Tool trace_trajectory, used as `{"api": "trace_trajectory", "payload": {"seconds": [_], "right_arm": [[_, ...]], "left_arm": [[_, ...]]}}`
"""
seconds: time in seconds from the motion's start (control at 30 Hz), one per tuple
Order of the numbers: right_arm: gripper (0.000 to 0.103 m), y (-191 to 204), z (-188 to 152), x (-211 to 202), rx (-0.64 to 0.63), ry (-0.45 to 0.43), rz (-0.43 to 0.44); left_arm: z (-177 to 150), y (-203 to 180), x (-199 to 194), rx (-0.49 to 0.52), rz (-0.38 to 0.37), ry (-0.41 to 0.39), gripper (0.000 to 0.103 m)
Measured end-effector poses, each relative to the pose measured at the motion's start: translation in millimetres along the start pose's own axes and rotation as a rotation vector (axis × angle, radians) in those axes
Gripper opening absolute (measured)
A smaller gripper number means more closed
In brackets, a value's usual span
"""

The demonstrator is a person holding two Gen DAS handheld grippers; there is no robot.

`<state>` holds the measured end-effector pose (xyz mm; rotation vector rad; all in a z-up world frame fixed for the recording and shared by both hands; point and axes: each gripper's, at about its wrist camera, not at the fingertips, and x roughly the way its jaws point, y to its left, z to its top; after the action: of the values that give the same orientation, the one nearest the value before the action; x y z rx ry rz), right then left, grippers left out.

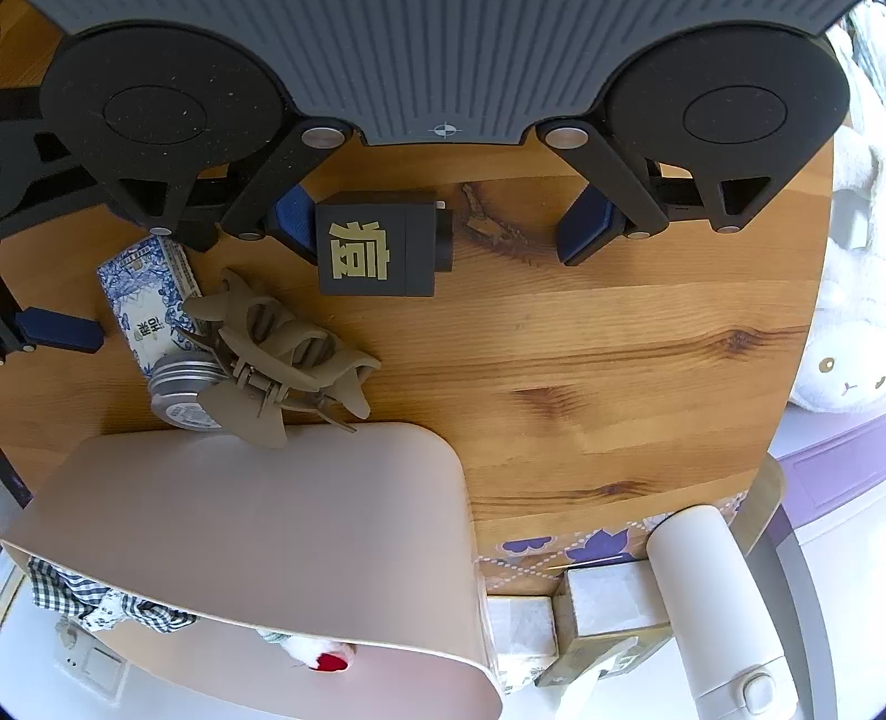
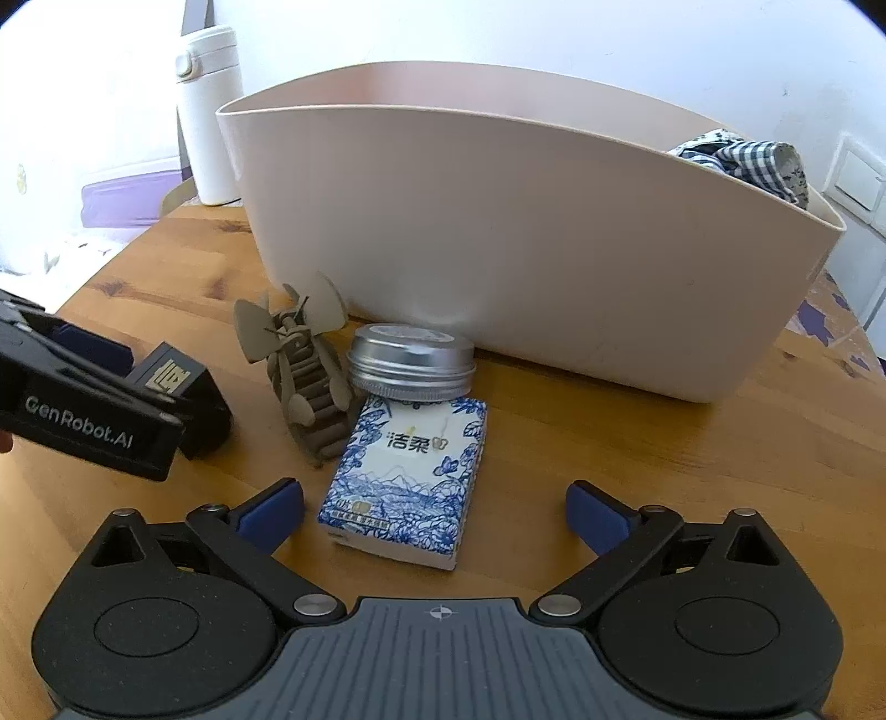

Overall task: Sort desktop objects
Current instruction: 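Grasp the black cube with the left tool while the right tool grasps the blue tissue pack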

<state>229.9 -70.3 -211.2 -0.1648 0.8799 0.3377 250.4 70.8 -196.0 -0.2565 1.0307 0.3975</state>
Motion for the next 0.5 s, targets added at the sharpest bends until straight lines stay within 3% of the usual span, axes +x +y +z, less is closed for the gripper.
{"api": "trace_trajectory", "payload": {"seconds": [0.1, 0.2, 0.33, 0.37, 0.5], "right_arm": [[0.093, -2.5, 0.1, -1.3, 0.016, -0.01, -0.009], [0.082, -5.5, 1.4, -3.3, 0.03, -0.016, -0.017], [0.049, -6.9, 3.6, -7.7, 0.036, -0.026, -0.025], [0.045, -6.7, 3.8, -8.5, 0.032, -0.028, -0.023], [0.044, -4.5, 3.8, -10.1, 0.024, -0.011, -0.023]], "left_arm": [[0.1, -0.6, 0.0, -0.004, 0.007, -0.012, 0.087], [1.0, -1.1, -1.2, -0.007, 0.001, -0.027, 0.075], [2.7, -4.2, -4.3, 0.02, -0.017, -0.045, 0.048], [3.1, -5.5, -5.0, 0.027, -0.02, -0.044, 0.046], [1.6, -6.7, -6.8, 0.033, -0.022, -0.037, 0.046]]}}
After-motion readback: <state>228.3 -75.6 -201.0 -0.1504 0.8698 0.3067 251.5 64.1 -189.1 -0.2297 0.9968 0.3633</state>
